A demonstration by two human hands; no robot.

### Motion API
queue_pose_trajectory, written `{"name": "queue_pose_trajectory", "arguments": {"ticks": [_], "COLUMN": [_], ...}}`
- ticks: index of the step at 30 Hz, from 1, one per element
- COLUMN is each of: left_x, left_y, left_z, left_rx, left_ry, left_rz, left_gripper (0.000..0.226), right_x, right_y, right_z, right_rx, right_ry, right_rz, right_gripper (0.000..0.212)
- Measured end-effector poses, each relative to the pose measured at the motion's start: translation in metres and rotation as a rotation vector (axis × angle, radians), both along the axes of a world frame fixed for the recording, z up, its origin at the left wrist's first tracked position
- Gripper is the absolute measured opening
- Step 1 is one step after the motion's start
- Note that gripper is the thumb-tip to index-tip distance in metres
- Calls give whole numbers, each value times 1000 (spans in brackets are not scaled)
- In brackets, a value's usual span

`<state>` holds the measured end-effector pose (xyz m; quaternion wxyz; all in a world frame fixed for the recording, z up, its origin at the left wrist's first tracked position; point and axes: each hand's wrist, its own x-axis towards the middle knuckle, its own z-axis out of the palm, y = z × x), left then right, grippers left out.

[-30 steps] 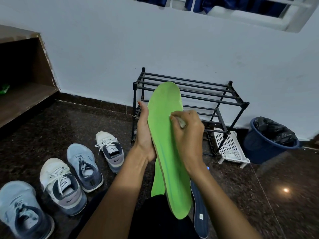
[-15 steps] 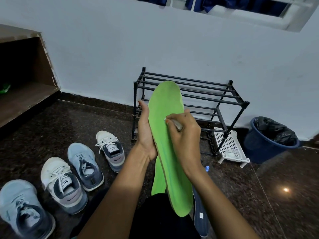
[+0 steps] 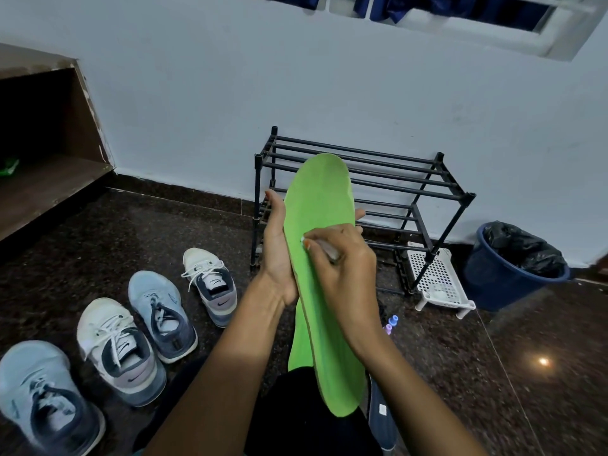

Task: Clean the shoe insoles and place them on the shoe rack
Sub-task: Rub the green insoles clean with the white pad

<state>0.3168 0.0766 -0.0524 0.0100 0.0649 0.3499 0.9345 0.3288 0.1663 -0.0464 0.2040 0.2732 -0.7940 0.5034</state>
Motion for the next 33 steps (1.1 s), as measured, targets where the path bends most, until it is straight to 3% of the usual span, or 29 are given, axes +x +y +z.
{"name": "queue_pose_trajectory", "arguments": {"ticks": [4, 10, 19, 27, 33], "left_x": [1, 1, 0, 2, 1], "left_y": [1, -8, -4, -8, -5], "left_z": [0, 0, -2, -1, -1], "left_rx": [10, 30, -2, -18, -35], "left_ry": [5, 5, 12, -21, -20], "left_rz": [5, 37, 79, 88, 78], "left_gripper": [97, 101, 92, 98, 95], "right_x": [-1, 36, 3, 30, 10], "right_y": [-3, 8, 4, 8, 7], "right_z": [-1, -13, -8, -18, -10], "right_rx": [-31, -50, 67, 67, 99], "right_ry": [-4, -118, 0, 18, 8], "right_rz": [1, 180, -34, 75, -15], "right_gripper": [9, 12, 10, 13, 11]}}
